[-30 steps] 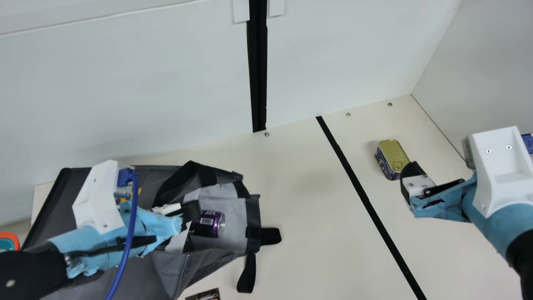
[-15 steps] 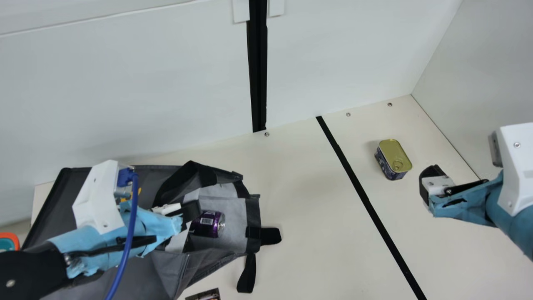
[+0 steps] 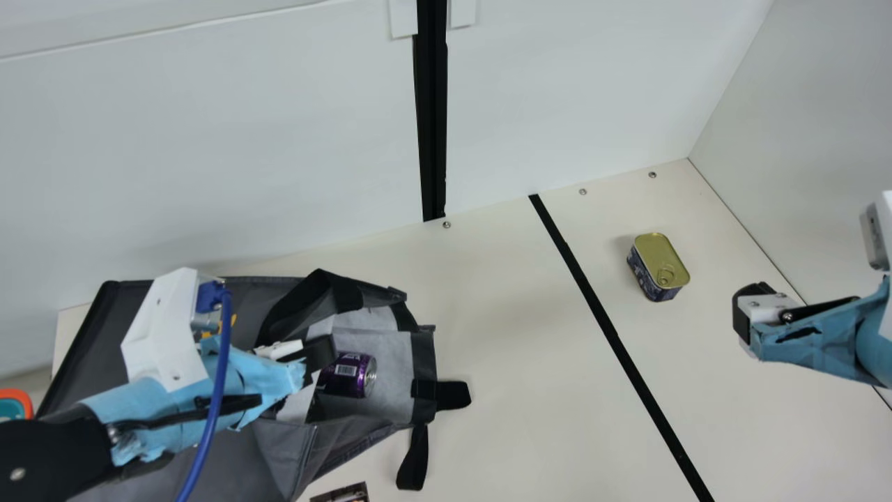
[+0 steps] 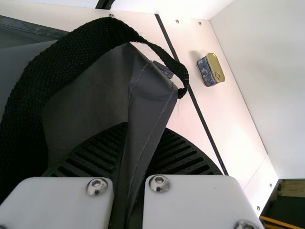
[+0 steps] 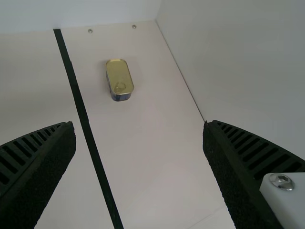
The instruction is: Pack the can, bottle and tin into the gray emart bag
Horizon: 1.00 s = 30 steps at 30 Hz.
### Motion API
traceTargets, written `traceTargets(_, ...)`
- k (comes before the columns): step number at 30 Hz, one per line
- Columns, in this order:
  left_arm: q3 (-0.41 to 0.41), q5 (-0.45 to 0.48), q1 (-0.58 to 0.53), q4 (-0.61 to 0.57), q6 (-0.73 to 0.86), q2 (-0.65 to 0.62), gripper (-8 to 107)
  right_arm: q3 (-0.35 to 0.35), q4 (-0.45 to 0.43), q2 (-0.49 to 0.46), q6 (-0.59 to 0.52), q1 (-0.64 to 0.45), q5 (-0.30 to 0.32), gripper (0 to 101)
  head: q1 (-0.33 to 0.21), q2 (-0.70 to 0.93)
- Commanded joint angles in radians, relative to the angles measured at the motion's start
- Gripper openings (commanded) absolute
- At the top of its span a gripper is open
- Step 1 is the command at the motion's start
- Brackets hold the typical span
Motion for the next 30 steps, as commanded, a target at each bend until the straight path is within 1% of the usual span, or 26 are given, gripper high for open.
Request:
traceTargets(1, 0.0, 0.0, 0.0, 0.0, 0.0, 0.0, 10, 0.007, 0.02, 0.002, -0.016, -0.019, 0.0, 91, -0.023, -0.001)
traceTargets(8, 0.0, 0.0, 0.0, 0.0, 0.0, 0.0, 10, 0.03, 0.089, 0.008, -0.072, -0.087, 0.0, 91, -0.023, -0.001)
traceTargets(15, 0.0, 0.0, 0.0, 0.0, 0.0, 0.0, 10, 0.047, 0.127, 0.007, -0.098, -0.118, 0.0, 91, -0.023, -0.001)
traceTargets(21, 0.0, 0.0, 0.0, 0.0, 0.0, 0.0, 10, 0.063, 0.129, 0.0, -0.093, -0.112, 0.0, 91, -0.023, -0.001)
traceTargets(30, 0.0, 0.0, 0.0, 0.0, 0.0, 0.0, 10, 0.082, 0.107, -0.011, -0.066, -0.089, 0.0, 91, -0.023, -0.001)
